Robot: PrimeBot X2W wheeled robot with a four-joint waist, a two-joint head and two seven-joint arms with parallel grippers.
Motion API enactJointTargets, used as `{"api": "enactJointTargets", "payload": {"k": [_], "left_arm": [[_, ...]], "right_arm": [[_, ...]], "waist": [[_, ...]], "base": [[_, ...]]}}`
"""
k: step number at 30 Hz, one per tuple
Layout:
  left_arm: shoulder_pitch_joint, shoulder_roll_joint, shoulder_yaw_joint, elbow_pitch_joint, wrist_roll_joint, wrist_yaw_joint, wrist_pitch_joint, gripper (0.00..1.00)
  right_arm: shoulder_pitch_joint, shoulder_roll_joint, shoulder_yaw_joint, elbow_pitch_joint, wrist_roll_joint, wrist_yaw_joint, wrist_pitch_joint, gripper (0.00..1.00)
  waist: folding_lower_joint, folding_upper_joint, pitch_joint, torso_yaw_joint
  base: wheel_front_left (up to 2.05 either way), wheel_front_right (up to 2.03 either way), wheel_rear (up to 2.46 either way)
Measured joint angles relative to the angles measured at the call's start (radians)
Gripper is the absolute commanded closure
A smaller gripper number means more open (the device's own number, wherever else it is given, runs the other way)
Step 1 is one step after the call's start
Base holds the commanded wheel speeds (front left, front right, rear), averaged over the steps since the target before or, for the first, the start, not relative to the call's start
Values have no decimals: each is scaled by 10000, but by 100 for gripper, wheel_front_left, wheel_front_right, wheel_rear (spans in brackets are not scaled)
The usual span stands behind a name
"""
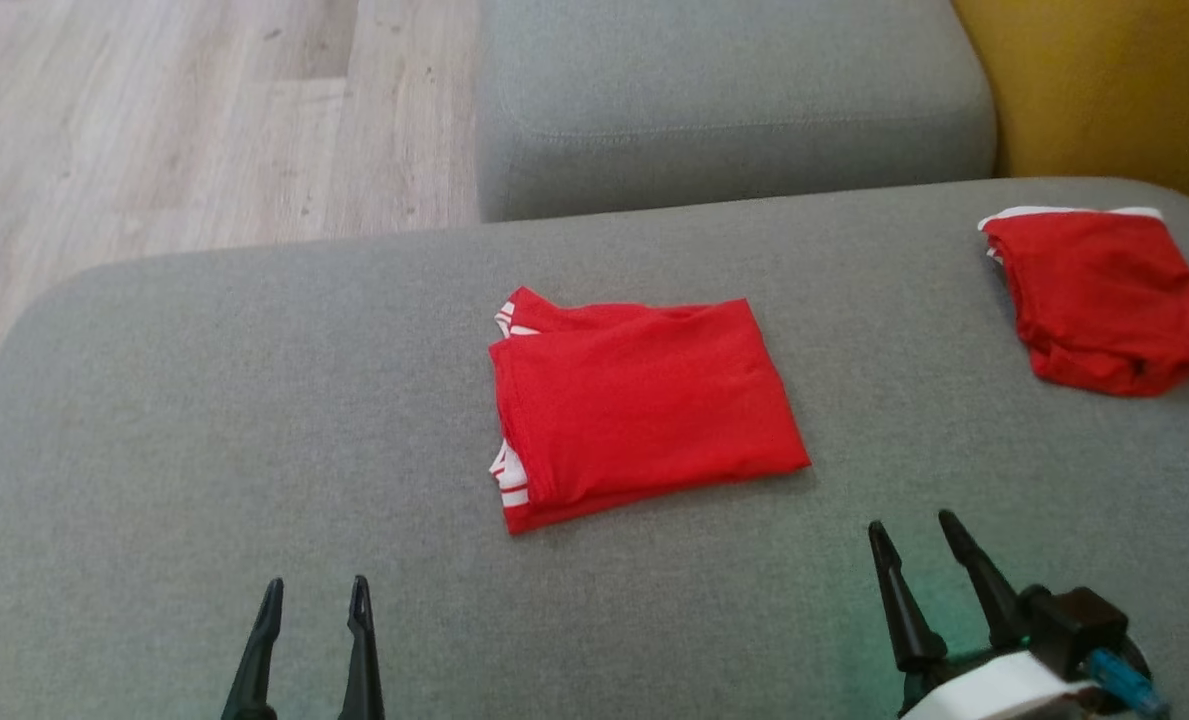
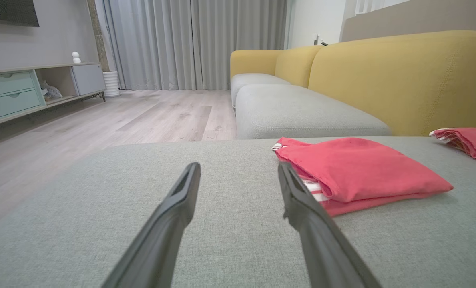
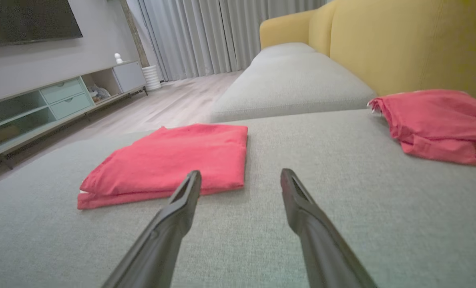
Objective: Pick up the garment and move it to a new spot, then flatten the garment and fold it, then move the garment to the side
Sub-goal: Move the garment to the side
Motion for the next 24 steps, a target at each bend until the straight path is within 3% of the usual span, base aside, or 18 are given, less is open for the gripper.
{"api": "enactJointTargets", "payload": {"k": [7,15,21,22,24], "left_arm": [[-150,0,-157,-199,0,94,0,0],[-1362,-17,-650,-261,31,82,0,0],[-1642,-29,-955,-196,25,105,0,0],[-1671,-31,-997,-188,25,115,0,0],[-1732,-33,-1043,-182,23,182,0,0]], "right_arm": [[-1319,236,-33,1839,353,0,42,0],[-5454,314,-219,4172,353,0,1795,0],[-6625,410,-328,6096,387,0,2679,0],[-6689,451,-318,6362,481,0,2771,11],[-6830,506,-146,6548,752,0,2803,100]], "waist": [[0,0,630,50],[5,0,1779,403],[2,0,2283,984],[2,0,2360,1066],[1,0,2501,1196]], "base": [[0,0,0],[0,0,0],[0,0,0],[0,0,0],[0,0,0]]}}
